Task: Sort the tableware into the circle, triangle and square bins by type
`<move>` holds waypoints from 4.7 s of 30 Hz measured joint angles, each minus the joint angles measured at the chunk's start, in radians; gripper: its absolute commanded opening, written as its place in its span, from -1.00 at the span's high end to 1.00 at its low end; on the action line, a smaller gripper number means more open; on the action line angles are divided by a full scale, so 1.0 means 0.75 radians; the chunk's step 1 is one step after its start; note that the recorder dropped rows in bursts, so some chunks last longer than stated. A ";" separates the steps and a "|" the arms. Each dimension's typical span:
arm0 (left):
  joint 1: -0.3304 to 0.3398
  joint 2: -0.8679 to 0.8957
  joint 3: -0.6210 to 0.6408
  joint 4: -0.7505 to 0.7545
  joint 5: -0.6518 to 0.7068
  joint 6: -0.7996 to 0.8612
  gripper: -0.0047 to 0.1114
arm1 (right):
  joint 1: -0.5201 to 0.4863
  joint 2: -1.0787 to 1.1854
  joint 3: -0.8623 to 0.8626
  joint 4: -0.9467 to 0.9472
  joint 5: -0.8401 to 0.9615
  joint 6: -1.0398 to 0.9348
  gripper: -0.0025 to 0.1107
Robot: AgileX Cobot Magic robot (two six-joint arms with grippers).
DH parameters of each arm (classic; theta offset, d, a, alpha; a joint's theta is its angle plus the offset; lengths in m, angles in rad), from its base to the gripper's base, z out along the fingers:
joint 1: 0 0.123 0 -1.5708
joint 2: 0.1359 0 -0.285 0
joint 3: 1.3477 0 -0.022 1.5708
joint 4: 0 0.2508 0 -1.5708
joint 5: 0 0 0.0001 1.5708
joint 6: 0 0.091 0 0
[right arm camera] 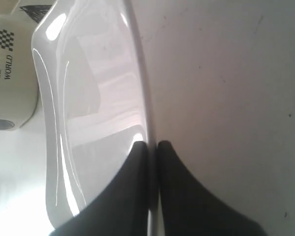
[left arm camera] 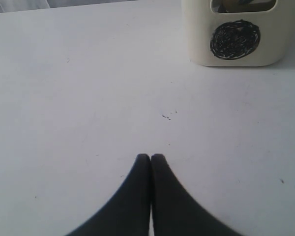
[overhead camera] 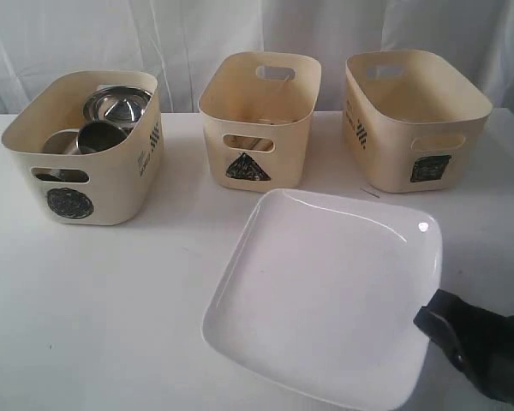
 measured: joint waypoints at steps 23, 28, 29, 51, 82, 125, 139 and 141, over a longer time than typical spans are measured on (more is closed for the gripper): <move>0.000 0.000 0.000 0.000 0.002 0.000 0.92 | 0.000 -0.558 -0.578 -0.211 1.125 -0.407 0.96; 0.000 0.000 0.000 0.000 0.002 0.000 0.92 | 0.000 -0.553 -0.739 -0.421 1.318 -0.413 0.96; 0.000 0.000 0.000 0.000 0.002 0.000 0.92 | 0.000 -0.543 -0.779 -0.464 1.347 -0.413 0.96; 0.000 0.000 0.000 0.000 0.002 0.000 0.92 | -0.081 0.021 -1.499 -1.032 1.350 -0.399 0.96; 0.000 0.000 0.000 0.000 0.002 0.000 0.92 | -0.257 0.846 -1.925 -1.258 1.170 -0.247 0.96; 0.000 0.000 0.000 0.000 0.002 0.000 0.92 | -0.278 0.705 -1.918 -0.914 1.252 -0.172 0.65; 0.000 0.000 0.000 0.000 0.002 0.000 0.92 | -0.286 0.161 -1.227 -0.826 0.741 -0.196 0.96; 0.000 0.000 0.000 0.000 0.002 0.000 0.92 | -0.286 0.076 -1.094 -0.755 0.618 -0.202 0.96</move>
